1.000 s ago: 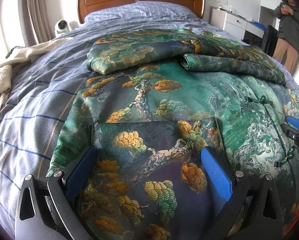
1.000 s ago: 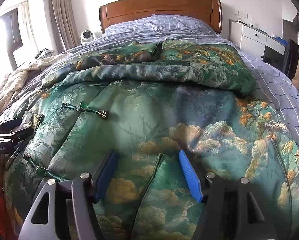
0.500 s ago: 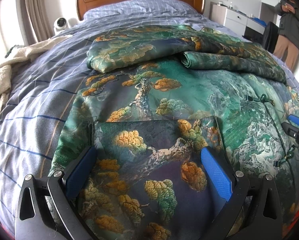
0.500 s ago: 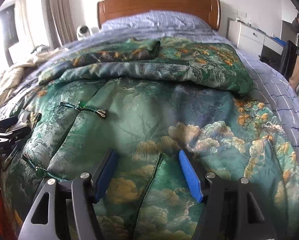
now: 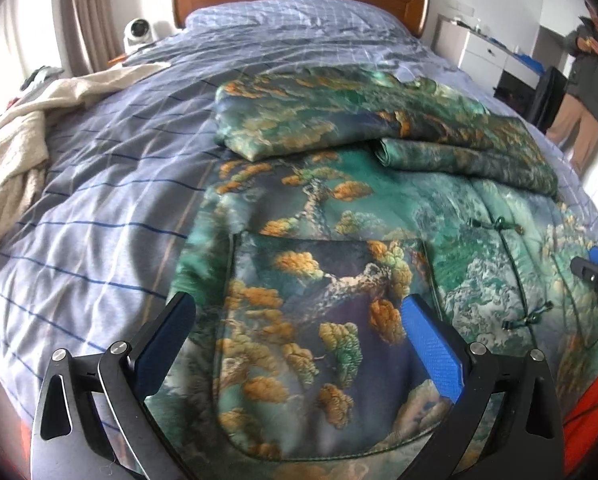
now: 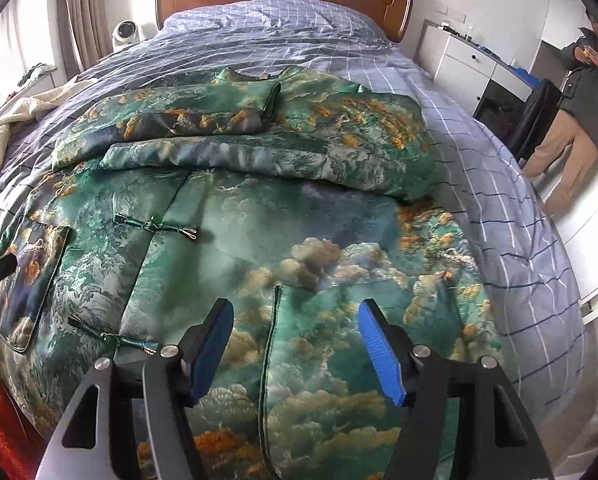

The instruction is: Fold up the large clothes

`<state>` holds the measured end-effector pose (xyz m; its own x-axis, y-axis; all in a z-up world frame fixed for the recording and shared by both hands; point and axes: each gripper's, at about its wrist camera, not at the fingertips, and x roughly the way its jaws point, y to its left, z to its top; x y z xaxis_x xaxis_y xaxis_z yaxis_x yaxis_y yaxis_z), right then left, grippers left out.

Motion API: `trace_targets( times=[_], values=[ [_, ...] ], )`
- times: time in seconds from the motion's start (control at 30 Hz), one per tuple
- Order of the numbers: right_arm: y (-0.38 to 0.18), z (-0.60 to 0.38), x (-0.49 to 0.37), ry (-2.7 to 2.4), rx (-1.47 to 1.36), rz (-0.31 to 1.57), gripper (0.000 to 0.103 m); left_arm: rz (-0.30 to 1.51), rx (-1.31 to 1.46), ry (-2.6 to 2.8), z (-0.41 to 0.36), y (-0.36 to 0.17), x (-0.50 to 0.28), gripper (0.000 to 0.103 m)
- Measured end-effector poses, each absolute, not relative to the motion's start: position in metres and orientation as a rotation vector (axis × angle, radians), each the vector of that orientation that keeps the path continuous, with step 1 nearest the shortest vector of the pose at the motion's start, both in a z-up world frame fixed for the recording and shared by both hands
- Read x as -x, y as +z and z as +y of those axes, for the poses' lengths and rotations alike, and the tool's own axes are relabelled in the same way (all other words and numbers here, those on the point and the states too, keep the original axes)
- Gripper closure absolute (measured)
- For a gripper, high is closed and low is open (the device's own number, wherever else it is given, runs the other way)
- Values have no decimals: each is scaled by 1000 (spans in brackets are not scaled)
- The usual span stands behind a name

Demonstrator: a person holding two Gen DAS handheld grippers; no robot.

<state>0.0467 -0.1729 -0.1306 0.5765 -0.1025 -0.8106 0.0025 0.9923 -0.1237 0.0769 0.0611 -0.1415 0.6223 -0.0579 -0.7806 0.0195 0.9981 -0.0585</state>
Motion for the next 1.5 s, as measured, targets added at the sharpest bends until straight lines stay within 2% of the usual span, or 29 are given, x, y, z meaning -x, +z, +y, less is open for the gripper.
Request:
trace_targets(
  times=[0.63,1.37,1.5],
  values=[
    [-118,-177,-45,-153,199,929,37,868,-39,80,100,-125,-78,1],
    [-105,-184,-39,-225,288,893,37,936,-50,104,120,-143,-69,1],
    [-105,-192,-39,-193,286,899,37,992,-57,71,121,-154,-69,1]
  ],
)
